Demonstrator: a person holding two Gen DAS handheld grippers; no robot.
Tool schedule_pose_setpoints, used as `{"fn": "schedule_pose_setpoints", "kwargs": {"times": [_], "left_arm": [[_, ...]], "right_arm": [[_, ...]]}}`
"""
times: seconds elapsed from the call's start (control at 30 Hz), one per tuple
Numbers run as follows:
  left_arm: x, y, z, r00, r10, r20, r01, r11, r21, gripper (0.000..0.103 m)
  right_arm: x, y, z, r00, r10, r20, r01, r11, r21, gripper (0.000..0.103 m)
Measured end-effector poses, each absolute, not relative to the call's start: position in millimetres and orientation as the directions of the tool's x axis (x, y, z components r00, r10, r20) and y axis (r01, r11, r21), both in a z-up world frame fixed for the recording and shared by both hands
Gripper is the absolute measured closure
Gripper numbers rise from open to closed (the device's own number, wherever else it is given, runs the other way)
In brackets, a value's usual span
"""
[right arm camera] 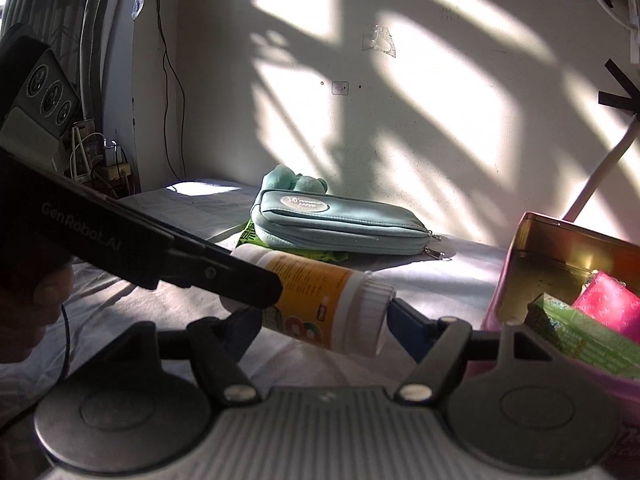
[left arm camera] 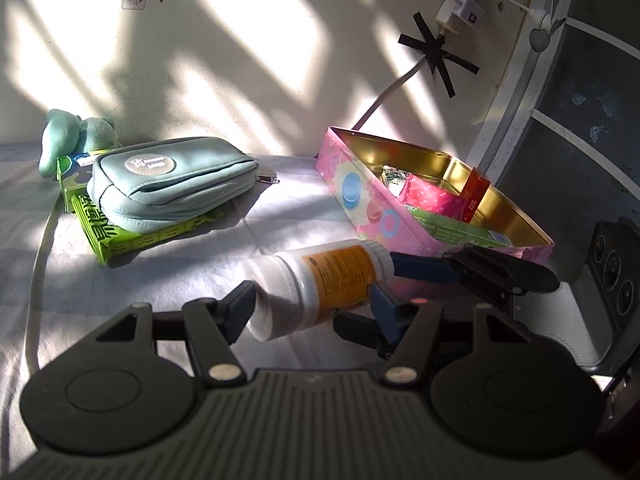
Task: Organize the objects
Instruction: 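Carry the pill bottle over the pink tin and release it inside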
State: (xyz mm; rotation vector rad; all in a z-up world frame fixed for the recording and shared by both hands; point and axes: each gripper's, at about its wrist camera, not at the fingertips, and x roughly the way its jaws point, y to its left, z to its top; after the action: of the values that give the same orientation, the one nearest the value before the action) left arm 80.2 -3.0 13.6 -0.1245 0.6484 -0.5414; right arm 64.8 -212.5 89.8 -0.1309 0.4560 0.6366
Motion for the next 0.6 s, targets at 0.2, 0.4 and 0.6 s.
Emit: {"fn": "schedule_pose_setpoints", "kwargs": {"times": [0.2,0.4,0.6], "left_arm": [[82,3,8,0.656,-0.504,-0.562,0.402,0.863,-0.304,0.038],[88,-21,38,0.676,-0.53,-0.512,0.475,0.845,-0.247,0.038],[110,-87,68,0.642,-0.611,-0.464,0.605,0.775,-0.184,0.038]], "right_arm": [[65,-203,76,0.684,0.542,-0.487,-0.614,0.789,0.014,0.031],[56,-215,100,0.773,0.493,-0.399,-0.551,0.833,-0.04,0.031],[55,-262,128,0.894,0.353,-0.278,-0.395,0.911,-0.114,0.031]]}}
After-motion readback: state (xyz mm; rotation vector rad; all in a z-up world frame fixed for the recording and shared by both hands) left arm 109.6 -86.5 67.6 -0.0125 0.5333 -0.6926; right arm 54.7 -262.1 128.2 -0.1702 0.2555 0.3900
